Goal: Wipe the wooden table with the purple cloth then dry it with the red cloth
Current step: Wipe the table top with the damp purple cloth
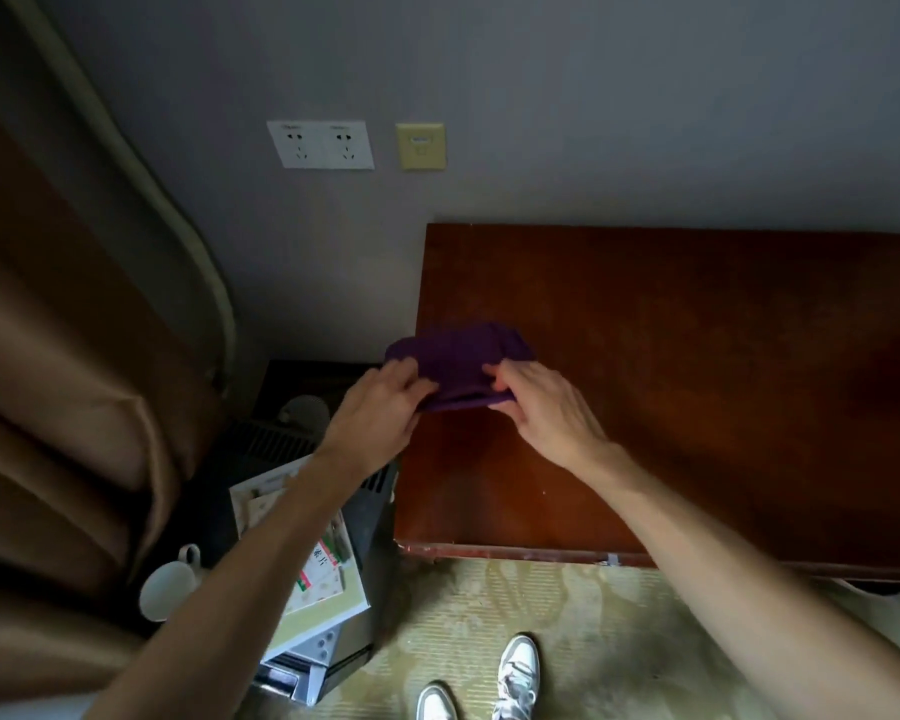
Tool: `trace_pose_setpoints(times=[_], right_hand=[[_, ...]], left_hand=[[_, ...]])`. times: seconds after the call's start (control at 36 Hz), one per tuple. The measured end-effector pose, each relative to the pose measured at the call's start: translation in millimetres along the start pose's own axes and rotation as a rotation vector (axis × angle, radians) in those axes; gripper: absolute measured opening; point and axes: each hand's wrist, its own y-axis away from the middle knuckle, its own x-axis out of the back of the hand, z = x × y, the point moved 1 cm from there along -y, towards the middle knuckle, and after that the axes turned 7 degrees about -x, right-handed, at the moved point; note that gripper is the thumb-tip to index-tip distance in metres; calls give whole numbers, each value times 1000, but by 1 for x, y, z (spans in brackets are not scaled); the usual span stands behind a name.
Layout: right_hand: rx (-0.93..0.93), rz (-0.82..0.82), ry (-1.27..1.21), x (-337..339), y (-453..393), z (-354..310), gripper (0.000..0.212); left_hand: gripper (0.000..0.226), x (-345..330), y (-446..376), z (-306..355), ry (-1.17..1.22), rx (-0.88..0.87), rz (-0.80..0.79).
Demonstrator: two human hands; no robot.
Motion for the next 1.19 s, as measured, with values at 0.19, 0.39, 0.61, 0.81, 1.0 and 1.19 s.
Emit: trace_pose_setpoints(times=[0.19, 0.39, 0.61, 0.81, 1.0, 1.19], right_hand=[[10, -188, -3, -106, 75, 16, 18], [167, -22, 108, -103, 24, 5, 45], [262, -172, 263, -159, -5, -1, 65], [146, -70, 274, -164, 65, -31, 72], [334, -195, 311, -151, 77, -8, 77], [493, -318, 293, -132, -12, 37, 72]], left_hand=[[46, -104, 80, 24, 213, 60, -148], [31, -96, 100, 8, 349, 76, 46], [36, -118, 126, -2, 456, 397, 161], [33, -117, 127, 0, 530, 483, 175], [18, -114, 110, 11, 429, 412, 190], [24, -125, 78, 9, 405, 481, 292]])
